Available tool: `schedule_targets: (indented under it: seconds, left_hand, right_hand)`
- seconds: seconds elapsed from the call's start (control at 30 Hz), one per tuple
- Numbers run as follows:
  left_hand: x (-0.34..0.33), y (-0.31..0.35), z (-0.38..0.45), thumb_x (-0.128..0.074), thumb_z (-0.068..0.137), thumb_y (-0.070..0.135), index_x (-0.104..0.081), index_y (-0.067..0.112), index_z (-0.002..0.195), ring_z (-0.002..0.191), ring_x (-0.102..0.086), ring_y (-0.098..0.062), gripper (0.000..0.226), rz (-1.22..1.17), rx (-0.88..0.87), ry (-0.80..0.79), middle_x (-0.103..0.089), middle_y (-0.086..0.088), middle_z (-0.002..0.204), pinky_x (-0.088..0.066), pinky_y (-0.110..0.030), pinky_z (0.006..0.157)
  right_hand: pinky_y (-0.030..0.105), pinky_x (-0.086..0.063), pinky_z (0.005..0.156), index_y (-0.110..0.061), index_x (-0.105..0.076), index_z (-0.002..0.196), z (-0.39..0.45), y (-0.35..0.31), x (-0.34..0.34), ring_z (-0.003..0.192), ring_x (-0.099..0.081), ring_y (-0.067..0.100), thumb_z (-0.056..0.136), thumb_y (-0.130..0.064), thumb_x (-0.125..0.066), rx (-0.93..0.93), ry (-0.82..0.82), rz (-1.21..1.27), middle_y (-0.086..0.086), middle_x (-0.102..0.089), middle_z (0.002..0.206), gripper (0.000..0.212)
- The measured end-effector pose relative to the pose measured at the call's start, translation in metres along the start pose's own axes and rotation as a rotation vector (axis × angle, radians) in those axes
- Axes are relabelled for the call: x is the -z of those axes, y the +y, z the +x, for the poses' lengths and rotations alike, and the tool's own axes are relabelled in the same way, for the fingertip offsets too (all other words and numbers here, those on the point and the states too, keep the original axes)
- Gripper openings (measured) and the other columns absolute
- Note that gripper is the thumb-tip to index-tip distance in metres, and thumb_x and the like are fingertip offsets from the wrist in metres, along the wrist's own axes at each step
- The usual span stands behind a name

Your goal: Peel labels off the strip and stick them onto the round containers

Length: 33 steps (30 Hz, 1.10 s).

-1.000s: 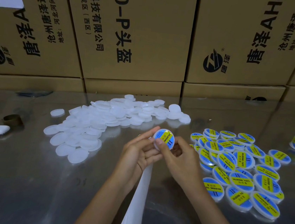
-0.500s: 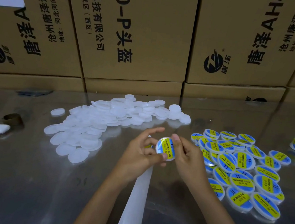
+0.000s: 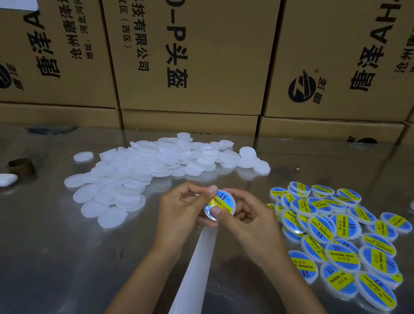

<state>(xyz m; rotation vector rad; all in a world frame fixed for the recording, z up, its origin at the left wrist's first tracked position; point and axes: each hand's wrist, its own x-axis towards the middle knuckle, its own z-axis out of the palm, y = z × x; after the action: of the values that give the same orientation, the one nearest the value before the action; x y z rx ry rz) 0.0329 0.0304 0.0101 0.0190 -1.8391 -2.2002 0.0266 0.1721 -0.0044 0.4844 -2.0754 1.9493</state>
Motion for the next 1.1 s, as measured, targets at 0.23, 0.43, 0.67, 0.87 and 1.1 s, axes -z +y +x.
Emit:
schedule_targets:
  seconds: [0.23,0.43,0.67,0.87,1.1]
  left_hand:
    - [0.0029,-0.0004,0.0026,-0.073,0.089,0.011,-0.062,0.011,0.101,0.079,-0.075,-0.037,0.016,-0.014,0.009,-0.225,-0.077,-0.015,0.092,-0.063,-0.034,0.070]
    - [0.0028,-0.0021,0.0037,-0.078,0.077,-0.007,-0.068,0.021,0.117,0.088,-0.075,-0.033,0.050,-0.001,-0.003,-0.346,-0.073,-0.017,0.097,-0.062,-0.037,0.076]
    - [0.0036,-0.0004,0.0009,-0.078,0.081,0.002,-0.073,0.012,0.112,0.084,-0.076,-0.032,0.033,-0.039,0.022,-0.196,-0.077,-0.014,0.093,-0.061,-0.028,0.066]
    - [0.0055,0.0003,0.0016,-0.078,0.082,0.006,-0.071,0.009,0.103,0.082,-0.076,-0.031,0.022,-0.071,0.030,-0.116,-0.077,-0.017,0.093,-0.062,-0.030,0.064]
    - [0.0026,0.0002,-0.0012,-0.079,0.073,0.028,-0.070,0.005,0.090,0.073,-0.076,-0.031,0.030,-0.012,0.016,-0.121,-0.077,-0.012,0.087,-0.059,-0.029,0.052]
  right_hand:
    - [0.013,-0.052,0.067,-0.015,-0.063,0.129,0.0004,0.0015,0.0036,0.075,-0.066,-0.006,0.092,-0.011,-0.066,-0.005,0.096,0.023,-0.006,-0.075,0.093,0.037]
    - [0.027,-0.059,0.071,-0.016,-0.069,0.121,0.0010,0.0030,0.0059,0.080,-0.069,0.003,0.097,-0.009,-0.058,-0.014,0.140,0.028,-0.008,-0.076,0.096,0.027]
    - [0.025,-0.051,0.053,-0.020,-0.071,0.115,0.0035,0.0027,0.0073,0.050,-0.057,0.012,0.099,-0.021,-0.056,-0.042,0.070,0.037,-0.005,-0.069,0.069,0.022]
    - [0.011,-0.046,0.063,-0.028,-0.069,0.109,-0.0003,0.0006,-0.0005,0.065,-0.063,0.000,0.079,-0.015,-0.080,0.041,-0.012,0.046,-0.011,-0.072,0.074,0.034]
    - [0.006,-0.042,0.053,-0.024,-0.078,0.085,-0.0029,-0.0019,0.0016,0.052,-0.060,-0.003,0.089,-0.014,-0.072,0.075,0.145,-0.029,-0.017,-0.069,0.059,0.012]
